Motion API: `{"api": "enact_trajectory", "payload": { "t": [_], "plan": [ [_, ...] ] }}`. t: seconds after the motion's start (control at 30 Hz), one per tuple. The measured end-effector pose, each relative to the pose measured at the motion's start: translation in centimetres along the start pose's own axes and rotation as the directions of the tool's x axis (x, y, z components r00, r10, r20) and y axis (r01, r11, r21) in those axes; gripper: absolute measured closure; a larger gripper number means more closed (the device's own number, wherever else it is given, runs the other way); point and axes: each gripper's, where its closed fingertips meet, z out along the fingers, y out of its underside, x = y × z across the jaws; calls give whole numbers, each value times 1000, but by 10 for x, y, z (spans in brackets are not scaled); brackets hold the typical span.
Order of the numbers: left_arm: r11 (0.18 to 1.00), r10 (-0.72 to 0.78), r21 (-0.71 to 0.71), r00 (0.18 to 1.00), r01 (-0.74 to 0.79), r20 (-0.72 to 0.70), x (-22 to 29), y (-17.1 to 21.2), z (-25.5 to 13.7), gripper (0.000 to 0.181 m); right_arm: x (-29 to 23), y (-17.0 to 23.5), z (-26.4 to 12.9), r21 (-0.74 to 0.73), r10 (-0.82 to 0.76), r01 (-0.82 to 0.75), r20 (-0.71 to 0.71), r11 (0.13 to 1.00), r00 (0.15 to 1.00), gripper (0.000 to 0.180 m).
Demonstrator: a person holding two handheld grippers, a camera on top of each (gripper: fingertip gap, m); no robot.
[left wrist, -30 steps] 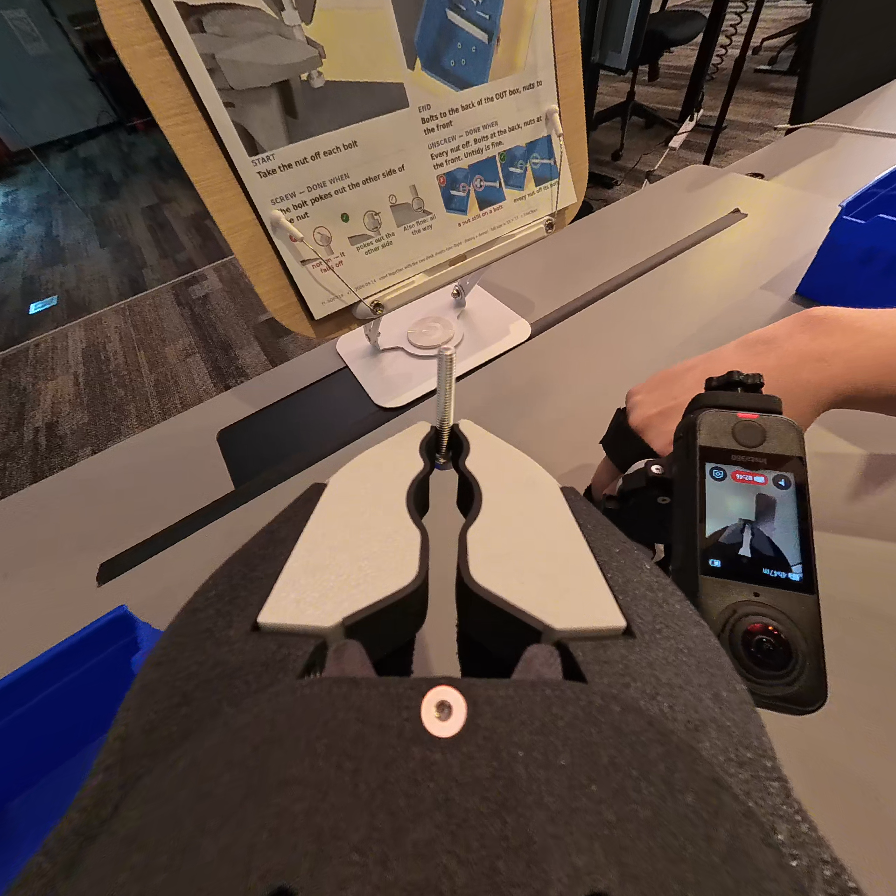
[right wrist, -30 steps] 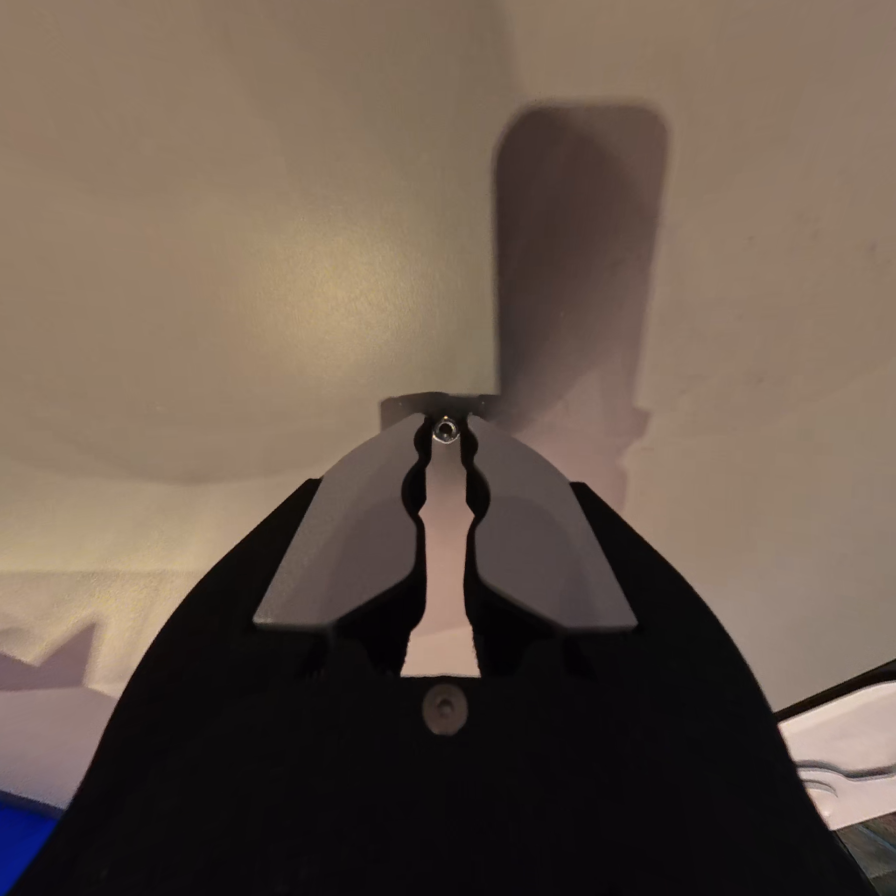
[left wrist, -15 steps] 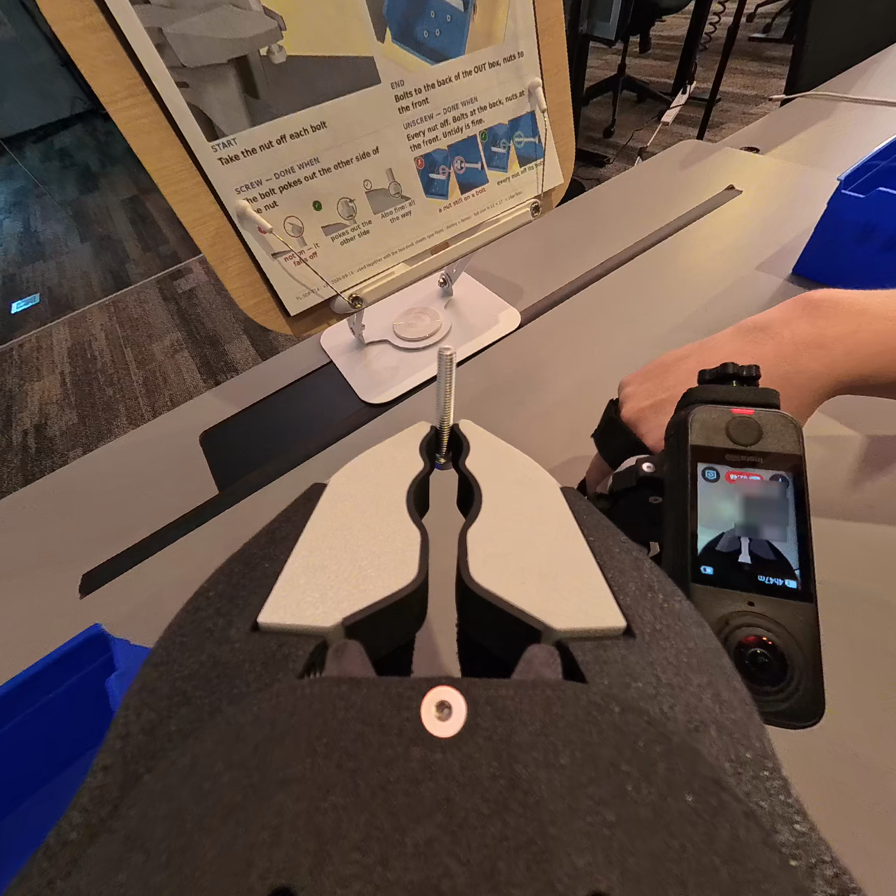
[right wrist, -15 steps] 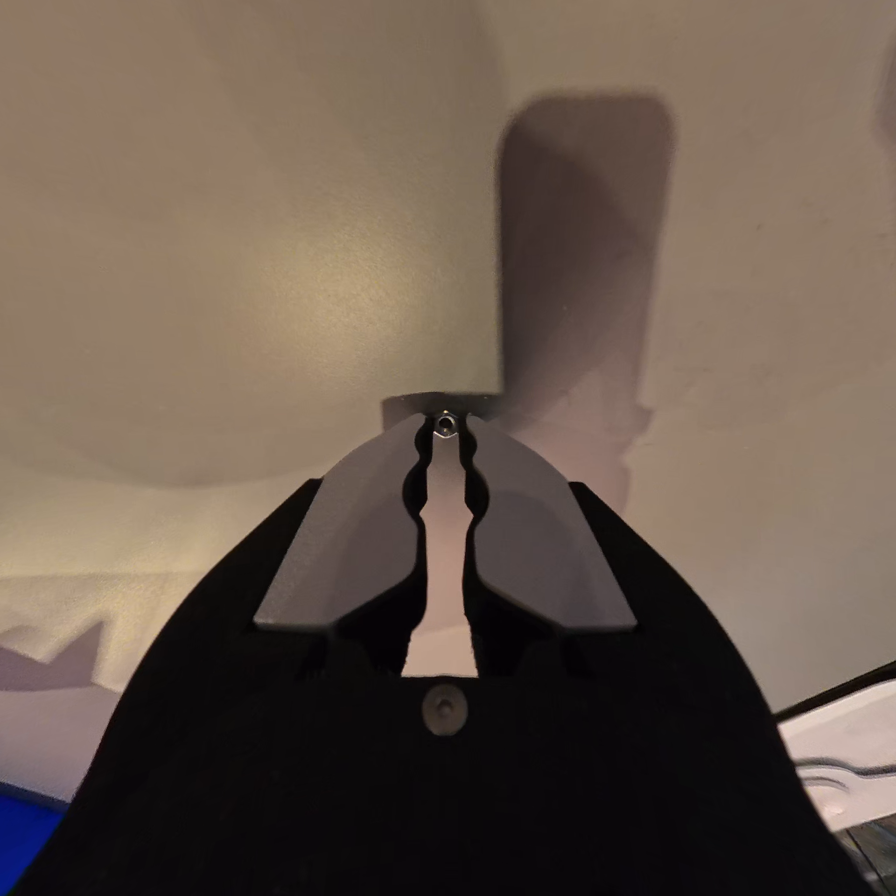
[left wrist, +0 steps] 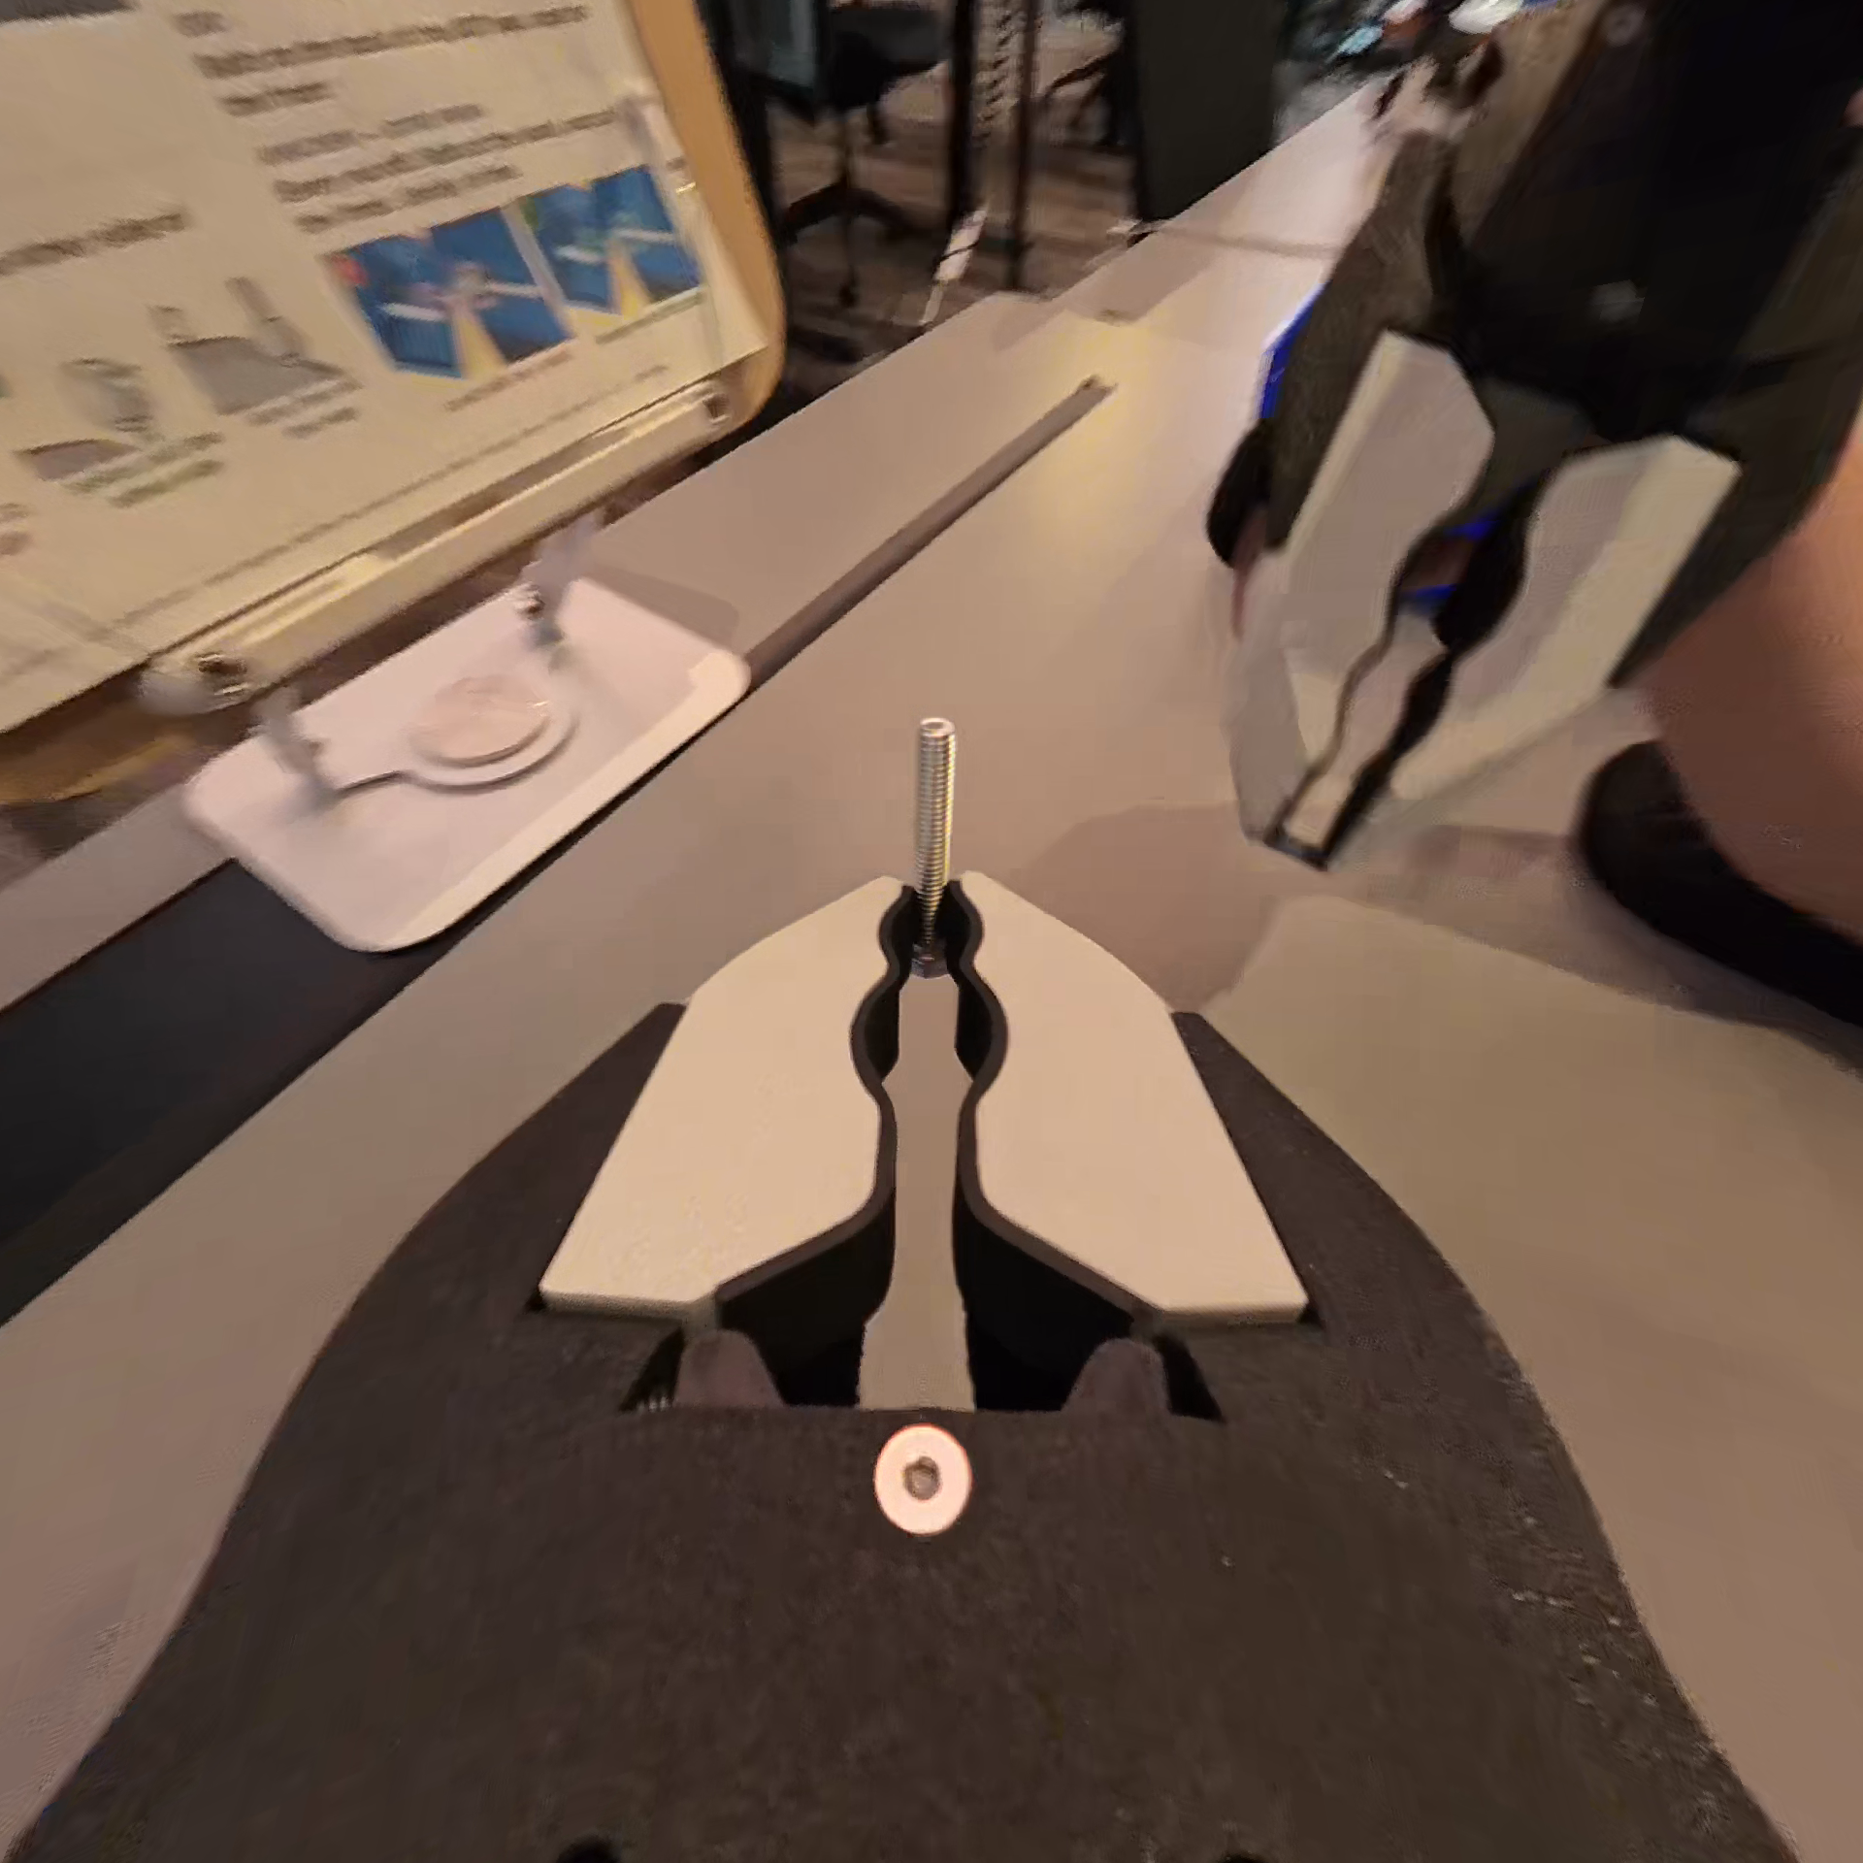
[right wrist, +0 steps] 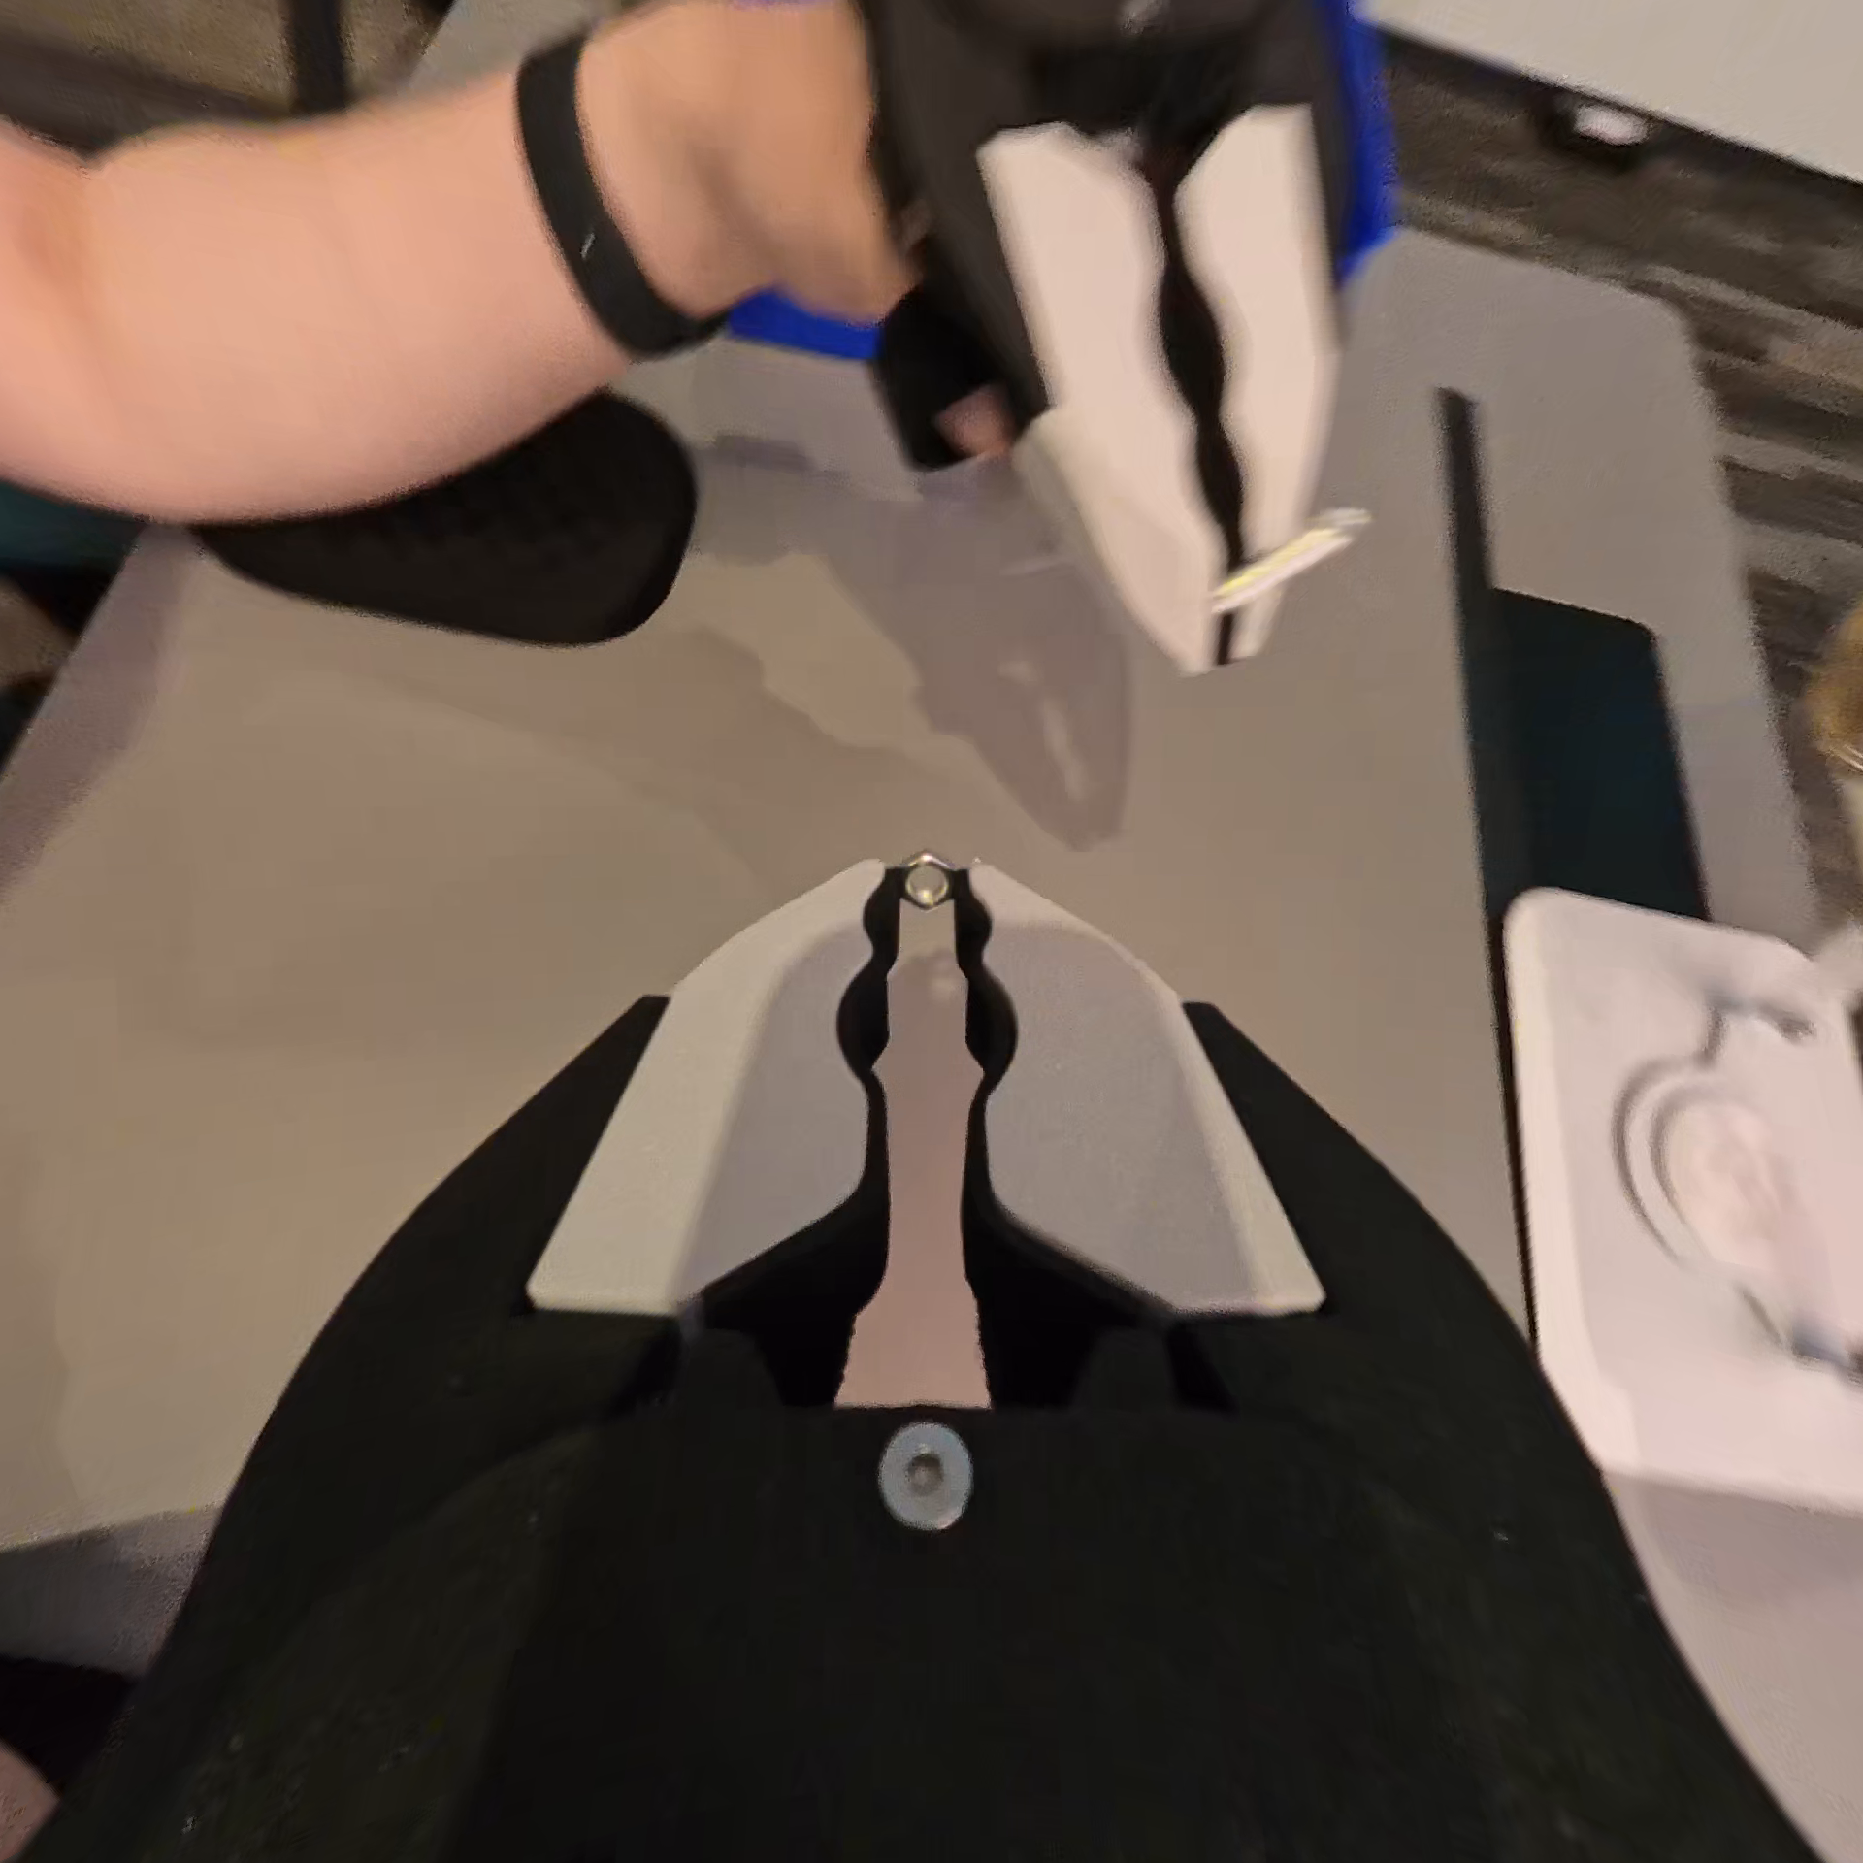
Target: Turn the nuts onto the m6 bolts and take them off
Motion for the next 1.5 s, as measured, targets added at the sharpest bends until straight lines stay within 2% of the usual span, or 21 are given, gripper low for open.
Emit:
{"api": "enact_trajectory", "payload": {
  "t": [0.03, 0.1, 0.2, 0.4, 0.63, 1.5],
  "plan": [
    [999, -27, 20, 998, 28, -61, 9, -3, 6, 176, 3, -2, -14, 32, 48, -46, -43, 998, 998, 170],
    [996, -73, 32, 984, 79, -160, 24, -5, 15, 176, 5, -1, -36, 84, 122, -114, -94, 990, 988, 170],
    [997, -81, -11, 974, 80, -210, 37, 1, 28, 176, 7, 18, -49, 43, 169, -165, -141, 985, 975, 170],
    [987, -27, -157, 950, -24, -313, 69, 24, 46, 176, 3, 29, -44, 25, 174, -173, -82, 985, 981, 170],
    [932, 50, -319, 933, -172, -357, 87, 57, 57, 176, -13, 37, -25, -28, 83, -82, 17, 996, 996, 170],
    [898, 102, -341, 884, -279, -457, 109, 63, 45, 176, -35, 40, -7, -80, -44, 53, 107, 995, 993, 170]
  ]
}}
